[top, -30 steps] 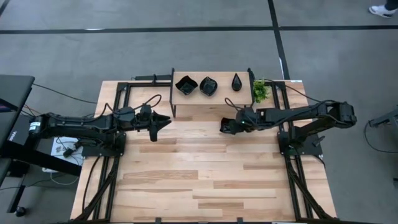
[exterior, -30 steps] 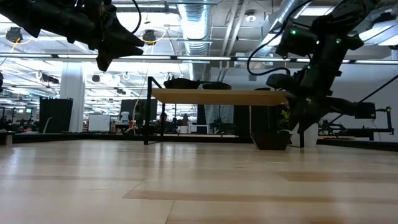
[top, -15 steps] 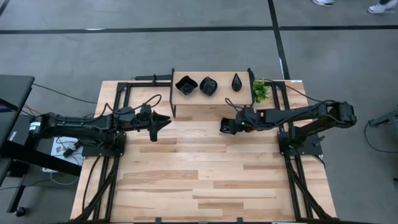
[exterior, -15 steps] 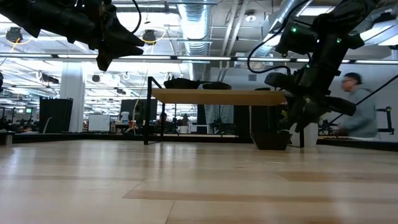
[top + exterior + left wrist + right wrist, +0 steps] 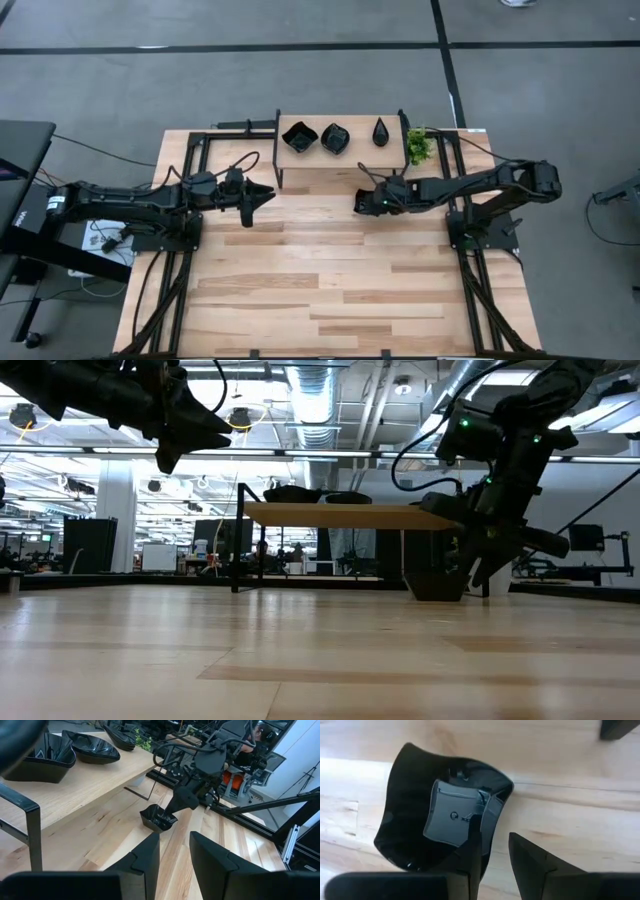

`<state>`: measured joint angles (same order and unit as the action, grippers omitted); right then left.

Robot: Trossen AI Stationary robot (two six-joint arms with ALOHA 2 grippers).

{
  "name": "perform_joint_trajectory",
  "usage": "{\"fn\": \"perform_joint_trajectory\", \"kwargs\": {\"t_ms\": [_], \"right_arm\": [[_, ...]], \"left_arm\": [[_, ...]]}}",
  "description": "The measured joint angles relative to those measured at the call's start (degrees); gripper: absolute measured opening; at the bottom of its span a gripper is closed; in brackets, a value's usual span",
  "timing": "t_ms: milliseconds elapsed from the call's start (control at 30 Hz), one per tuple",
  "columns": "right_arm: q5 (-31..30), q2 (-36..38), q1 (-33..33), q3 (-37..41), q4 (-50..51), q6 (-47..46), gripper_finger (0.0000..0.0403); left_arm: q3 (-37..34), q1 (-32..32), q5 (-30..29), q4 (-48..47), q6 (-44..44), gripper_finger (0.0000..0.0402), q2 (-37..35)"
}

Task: Pick & Place Mini shaped plates
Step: Stack the distorted square plate on top of the distorted square plates on the shelf

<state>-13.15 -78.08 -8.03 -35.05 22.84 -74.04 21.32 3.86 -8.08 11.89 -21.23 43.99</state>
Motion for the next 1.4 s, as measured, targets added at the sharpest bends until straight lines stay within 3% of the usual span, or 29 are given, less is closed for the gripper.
{"fn": "perform_joint_trajectory", "kwargs": {"t_ms": [267, 433, 767, 1100, 1400], "right_arm": [[0.5, -1.7, 0.0, 0.0, -1.2, 0.0, 0.0092], [2.8, -4.9, 0.0, 0.0, -5.7, 0.0, 0.007], [2.3, -2.0, 0.0, 0.0, -3.2, 2.0, 0.0018], [2.3, -2.1, 0.0, 0.0, -3.4, 2.8, 0.0003], [3.3, -0.2, 1.2, -3.1, -4.0, 14.0, 0.0002]], "left_arm": [[0.0, 0.0, 0.0, 0.2, 0.0, 0.0108, 0.0], [0.0, 0.0, 0.0, 0.2, 0.0, 0.0108, 0.0], [0.0, 0.0, 0.0, 0.8, 0.0, 0.0108, 0.0], [0.0, 0.0, 0.0, 0.9, 0.0, 0.0108, 0.0], [0.0, 0.0, 1.6, 1.0, 0.0, 0.0108, -0.1]]}}
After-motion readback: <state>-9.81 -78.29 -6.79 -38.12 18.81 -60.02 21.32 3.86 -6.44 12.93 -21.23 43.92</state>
